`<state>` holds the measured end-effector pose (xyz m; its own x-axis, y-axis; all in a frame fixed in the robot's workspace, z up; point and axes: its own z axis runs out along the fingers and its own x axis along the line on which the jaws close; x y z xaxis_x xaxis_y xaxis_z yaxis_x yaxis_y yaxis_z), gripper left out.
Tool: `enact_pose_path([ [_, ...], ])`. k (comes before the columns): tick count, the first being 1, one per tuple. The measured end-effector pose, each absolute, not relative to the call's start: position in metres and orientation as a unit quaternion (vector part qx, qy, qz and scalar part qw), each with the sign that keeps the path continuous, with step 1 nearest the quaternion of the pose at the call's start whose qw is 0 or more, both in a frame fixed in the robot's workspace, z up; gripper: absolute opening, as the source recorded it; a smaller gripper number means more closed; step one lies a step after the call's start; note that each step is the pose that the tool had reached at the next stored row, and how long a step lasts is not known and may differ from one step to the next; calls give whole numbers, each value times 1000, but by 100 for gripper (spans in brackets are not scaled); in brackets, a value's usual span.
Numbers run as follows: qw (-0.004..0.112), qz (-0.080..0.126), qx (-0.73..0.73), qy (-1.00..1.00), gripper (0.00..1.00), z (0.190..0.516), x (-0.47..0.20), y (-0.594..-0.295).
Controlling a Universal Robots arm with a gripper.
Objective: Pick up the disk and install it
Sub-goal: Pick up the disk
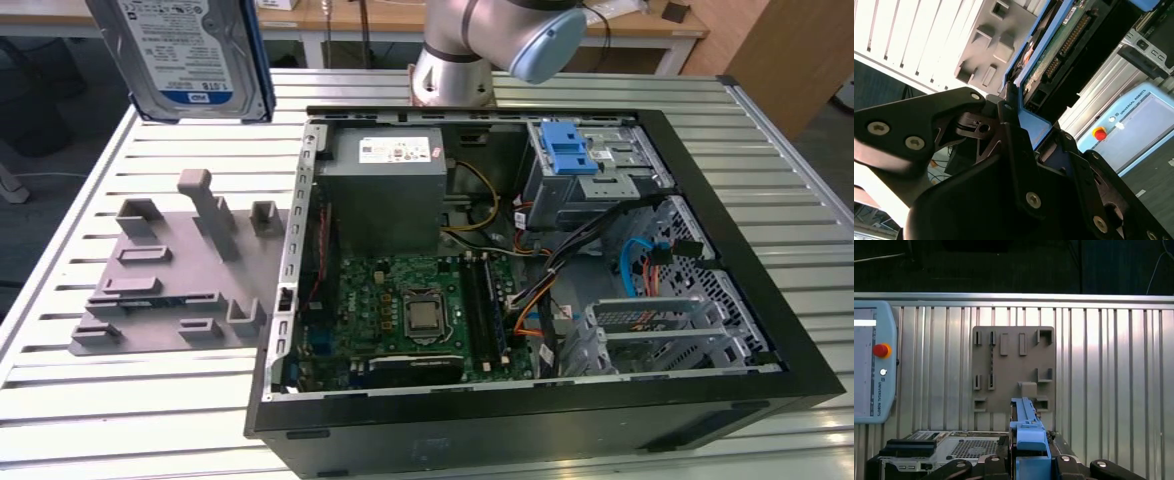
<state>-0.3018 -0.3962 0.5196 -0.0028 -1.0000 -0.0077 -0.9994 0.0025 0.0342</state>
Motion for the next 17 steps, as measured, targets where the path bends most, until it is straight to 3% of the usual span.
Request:
enact_pose_path([
  [17,10,-15,706,-708,36,520,-267,-401],
])
